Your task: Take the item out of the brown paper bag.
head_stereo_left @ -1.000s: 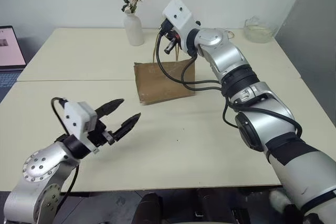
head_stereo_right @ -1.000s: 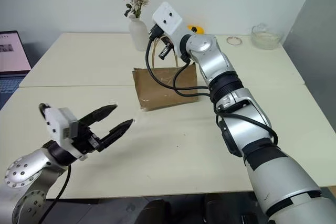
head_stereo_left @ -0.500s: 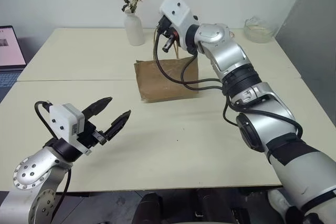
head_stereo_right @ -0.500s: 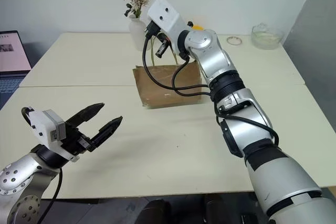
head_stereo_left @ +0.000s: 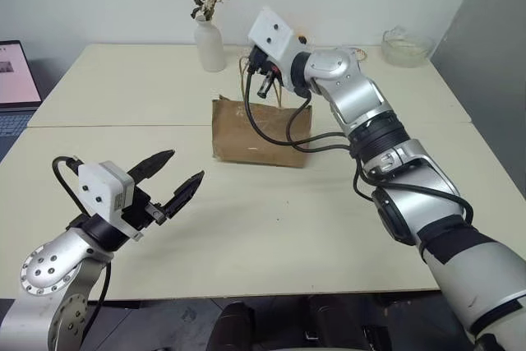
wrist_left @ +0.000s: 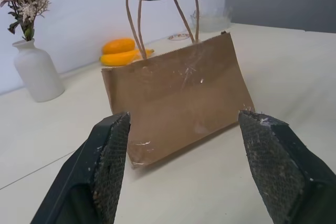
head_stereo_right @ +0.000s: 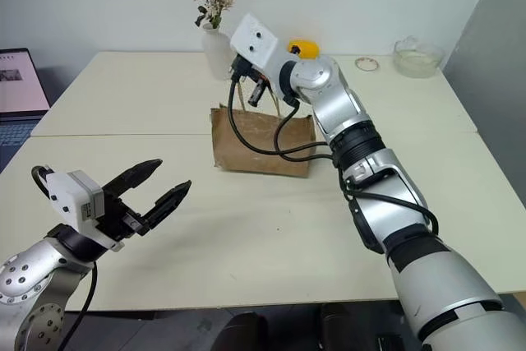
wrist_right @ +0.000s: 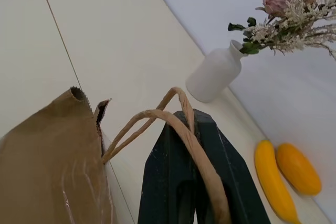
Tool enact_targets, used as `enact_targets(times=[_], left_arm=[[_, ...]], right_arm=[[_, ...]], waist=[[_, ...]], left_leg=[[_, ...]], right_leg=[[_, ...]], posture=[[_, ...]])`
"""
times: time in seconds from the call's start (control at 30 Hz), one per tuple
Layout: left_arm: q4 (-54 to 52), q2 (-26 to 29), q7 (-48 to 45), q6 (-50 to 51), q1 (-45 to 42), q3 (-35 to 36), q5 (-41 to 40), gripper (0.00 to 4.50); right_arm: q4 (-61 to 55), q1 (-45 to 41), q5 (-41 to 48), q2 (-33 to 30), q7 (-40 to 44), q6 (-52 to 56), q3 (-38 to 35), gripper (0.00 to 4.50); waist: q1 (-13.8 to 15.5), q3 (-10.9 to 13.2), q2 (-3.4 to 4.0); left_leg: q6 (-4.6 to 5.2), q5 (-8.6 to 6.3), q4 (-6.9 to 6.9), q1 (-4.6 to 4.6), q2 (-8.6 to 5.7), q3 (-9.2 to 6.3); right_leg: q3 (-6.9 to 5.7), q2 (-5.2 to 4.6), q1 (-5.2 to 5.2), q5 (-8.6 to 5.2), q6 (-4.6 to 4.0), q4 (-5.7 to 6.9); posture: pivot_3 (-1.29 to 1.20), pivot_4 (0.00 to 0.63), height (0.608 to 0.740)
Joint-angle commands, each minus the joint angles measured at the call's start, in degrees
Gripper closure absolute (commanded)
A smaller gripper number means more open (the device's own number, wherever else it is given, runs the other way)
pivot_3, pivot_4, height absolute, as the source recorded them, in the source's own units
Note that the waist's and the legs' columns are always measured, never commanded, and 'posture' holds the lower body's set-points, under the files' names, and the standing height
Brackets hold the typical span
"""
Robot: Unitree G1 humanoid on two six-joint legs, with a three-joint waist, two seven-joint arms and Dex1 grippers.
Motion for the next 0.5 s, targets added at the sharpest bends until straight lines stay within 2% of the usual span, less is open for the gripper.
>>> enact_targets(times=[0.03,0.1,0.33,0.47,0.5], left_arm=[[-0.5,0.43,-0.23,-0.91,-1.04,-0.45,0.34,1.09],[-0.35,0.46,-0.4,-0.85,-1.27,-0.61,0.39,1.09],[-0.08,0.5,-0.65,-0.87,-2.01,-1.6,0.6,1.09],[0.07,0.5,-0.65,-0.74,-2.52,-2.12,0.75,1.09],[0.13,0.5,-0.56,-0.59,-2.71,-2.3,0.78,1.09]], right_arm=[[-1.63,-1.13,-0.78,-0.69,-0.71,-2.28,-0.28,4.3],[-0.72,-1.22,-1.18,-1.07,-1.05,-3.12,-0.28,3.9],[2.35,-2.41,-3.36,-2.32,-2.81,-8.09,0.07,1.43],[0.4,-1.76,-3.07,-2.98,0.85,-8.46,0.7,0.06],[-1.41,-0.86,-2.69,-3.4,2.68,-7.81,0.9,0.02]], waist=[[0.0,0.0,0.0],[0.0,0.0,0.0],[0.01,0.0,-0.01],[-0.01,0.0,-0.01],[0.0,0.0,0.0]], left_leg=[[0.0,0.0,0.0,0.0,0.01,-0.01],[0.0,0.0,0.0,0.01,0.01,-0.01],[0.0,0.0,0.0,0.01,-0.02,0.01],[0.0,0.0,0.0,0.01,0.0,0.01],[0.0,0.0,0.0,0.02,0.0,0.01]], right_leg=[[-0.01,0.0,0.0,0.0,0.0,0.0],[-0.02,0.01,0.0,0.0,0.0,0.01],[0.02,0.0,0.0,0.0,0.0,0.01],[0.01,0.01,0.0,0.0,-0.01,0.02],[0.01,0.01,0.0,0.0,-0.01,0.02]], posture=[[0.0,0.15,0.74],[0.0,0.15,0.74],[0.0,0.15,0.74],[0.0,0.15,0.74],[0.0,0.15,0.74]])
